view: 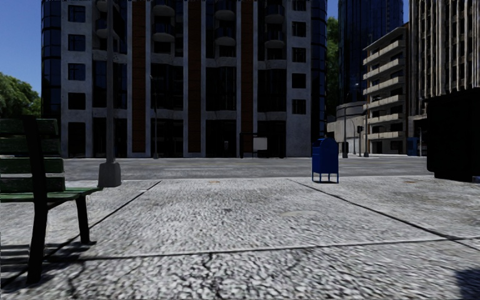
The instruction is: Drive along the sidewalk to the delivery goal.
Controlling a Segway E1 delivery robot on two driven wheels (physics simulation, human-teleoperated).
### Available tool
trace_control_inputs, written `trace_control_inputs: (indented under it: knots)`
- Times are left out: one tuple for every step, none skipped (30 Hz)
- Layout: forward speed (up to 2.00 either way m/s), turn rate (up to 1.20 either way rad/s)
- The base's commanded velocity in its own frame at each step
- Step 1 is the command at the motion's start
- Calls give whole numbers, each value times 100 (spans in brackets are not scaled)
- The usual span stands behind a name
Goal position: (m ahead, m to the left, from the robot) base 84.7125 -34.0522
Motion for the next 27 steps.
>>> trace_control_inputs:
  knots:
    - [200,-59]
    - [200,-59]
    - [200,-59]
    - [200,-59]
    - [200,-59]
    - [200,-59]
    - [200,-59]
    - [200,-59]
    - [200,-59]
    - [200,-59]
    - [200,-59]
    - [200,-59]
    - [200,-59]
    - [200,-59]
    - [200,-59]
    - [200,-61]
    - [200,-61]
    - [200,-61]
    - [200,-61]
    - [200,-61]
    - [200,-62]
    - [200,-62]
    - [200,-62]
    - [200,-63]
    - [200,-63]
    - [200,-65]
    - [200,-66]
